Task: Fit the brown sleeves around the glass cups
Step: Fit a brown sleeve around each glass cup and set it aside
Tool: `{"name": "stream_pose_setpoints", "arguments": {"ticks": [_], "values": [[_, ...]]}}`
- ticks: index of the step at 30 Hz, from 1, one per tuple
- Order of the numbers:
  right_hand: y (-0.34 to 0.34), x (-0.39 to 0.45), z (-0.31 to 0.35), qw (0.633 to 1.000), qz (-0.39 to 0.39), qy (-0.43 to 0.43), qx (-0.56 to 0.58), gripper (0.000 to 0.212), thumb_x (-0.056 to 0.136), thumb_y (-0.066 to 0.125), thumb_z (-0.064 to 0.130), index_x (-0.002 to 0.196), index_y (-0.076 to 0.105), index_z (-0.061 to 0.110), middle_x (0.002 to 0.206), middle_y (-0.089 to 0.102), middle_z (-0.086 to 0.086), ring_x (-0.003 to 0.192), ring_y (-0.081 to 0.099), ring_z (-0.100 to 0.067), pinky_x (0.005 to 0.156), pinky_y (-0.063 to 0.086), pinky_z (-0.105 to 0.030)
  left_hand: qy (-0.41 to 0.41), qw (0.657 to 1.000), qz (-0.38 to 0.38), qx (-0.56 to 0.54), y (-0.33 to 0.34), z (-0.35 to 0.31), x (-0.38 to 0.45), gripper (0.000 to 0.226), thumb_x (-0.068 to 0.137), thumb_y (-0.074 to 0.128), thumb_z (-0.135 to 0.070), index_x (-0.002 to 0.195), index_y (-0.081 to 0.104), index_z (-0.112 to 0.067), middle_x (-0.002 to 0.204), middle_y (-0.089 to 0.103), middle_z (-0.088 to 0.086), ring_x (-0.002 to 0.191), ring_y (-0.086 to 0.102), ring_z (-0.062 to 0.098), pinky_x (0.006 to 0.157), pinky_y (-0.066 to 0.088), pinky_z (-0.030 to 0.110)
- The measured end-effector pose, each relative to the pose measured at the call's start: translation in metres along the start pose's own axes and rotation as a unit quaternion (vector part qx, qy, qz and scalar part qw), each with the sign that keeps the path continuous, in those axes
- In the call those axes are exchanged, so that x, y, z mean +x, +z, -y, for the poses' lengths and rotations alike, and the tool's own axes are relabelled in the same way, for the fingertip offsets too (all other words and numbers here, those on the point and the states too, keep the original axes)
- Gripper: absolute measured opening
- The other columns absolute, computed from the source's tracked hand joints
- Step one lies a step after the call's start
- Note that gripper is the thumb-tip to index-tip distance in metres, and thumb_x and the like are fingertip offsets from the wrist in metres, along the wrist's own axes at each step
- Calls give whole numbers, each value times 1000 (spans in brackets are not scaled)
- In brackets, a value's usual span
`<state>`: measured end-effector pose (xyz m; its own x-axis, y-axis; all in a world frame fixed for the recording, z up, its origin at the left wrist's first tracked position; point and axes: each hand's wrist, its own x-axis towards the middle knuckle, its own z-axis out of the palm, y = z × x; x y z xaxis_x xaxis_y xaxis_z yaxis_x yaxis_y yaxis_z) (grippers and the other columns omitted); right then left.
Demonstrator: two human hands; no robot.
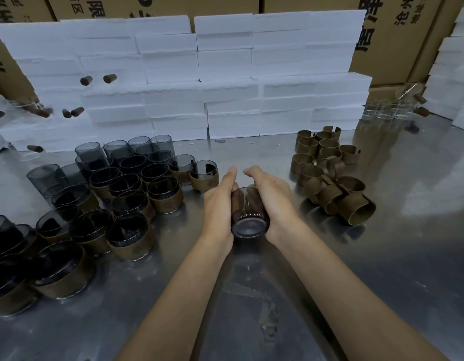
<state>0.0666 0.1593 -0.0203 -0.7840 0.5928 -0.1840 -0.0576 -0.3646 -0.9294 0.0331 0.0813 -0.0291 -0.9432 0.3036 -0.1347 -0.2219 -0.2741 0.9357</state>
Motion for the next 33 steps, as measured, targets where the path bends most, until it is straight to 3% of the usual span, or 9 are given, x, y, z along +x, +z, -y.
{"name": "stream_pose_setpoints", "arguments": {"ticks": [5,8,12,15,18,22,25,29,33], "values": [[-1,0,1,1000,1,-14,2,40,89,72,25,60,45,20,50,38,3,47,41,-16,47,38,-23,13,1000,6,12,-1,1,5,63,98,66,-36,42,38,-25,47,32,-8,41,34,8,46,31,23],[-4,2,7,999,-28,-34,18,50,94,66,37,55,38,22,47,34,5,40,39,-13,43,36,-17,10,999,40,21,-2,0,8,54,98,65,-44,50,50,-23,50,49,-4,45,48,9,49,42,21],[-16,8,19,994,-62,-95,3,57,98,49,49,50,41,19,54,38,-5,49,40,-20,56,35,-29,-9,988,140,60,-1,-1,7,49,77,72,-69,89,71,-21,86,72,-2,83,70,16,79,53,32],[-24,14,26,984,-96,-147,-9,61,100,43,49,49,43,16,53,41,-4,52,40,-18,63,34,-35,18,970,184,159,1,4,1,74,55,82,-70,115,66,-29,104,72,-3,95,73,17,67,50,31],[-27,16,26,980,-101,-168,-30,57,98,42,48,52,48,15,56,46,-4,57,44,-19,68,37,-37,25,975,183,125,2,7,-1,83,51,90,-56,123,60,-29,114,74,9,97,74,23,66,51,32],[-25,17,24,988,-11,-150,38,25,85,48,28,76,68,17,82,67,-1,75,62,-12,77,45,-32,13,989,142,-41,2,2,3,63,65,94,-23,115,57,-9,98,75,13,86,72,26,74,60,36],[-26,19,20,991,106,-85,8,38,76,51,27,107,65,11,106,65,-5,93,58,-15,88,41,-35,-40,969,126,-208,-4,-9,8,41,77,75,-22,111,66,0,108,68,18,102,71,30,89,60,39],[-17,14,4,969,165,-98,-153,49,72,69,48,113,73,21,107,75,5,107,67,-11,102,48,-34,-71,946,154,-278,-17,-15,9,48,101,50,-27,136,55,5,132,63,26,121,63,35,96,58,38],[-4,10,-8,955,93,-205,-191,62,65,73,67,116,69,32,105,75,16,93,67,11,72,46,-3,-73,972,124,-188,-14,-14,9,55,110,36,-39,141,56,2,113,68,18,108,64,30,85,59,34]]}}
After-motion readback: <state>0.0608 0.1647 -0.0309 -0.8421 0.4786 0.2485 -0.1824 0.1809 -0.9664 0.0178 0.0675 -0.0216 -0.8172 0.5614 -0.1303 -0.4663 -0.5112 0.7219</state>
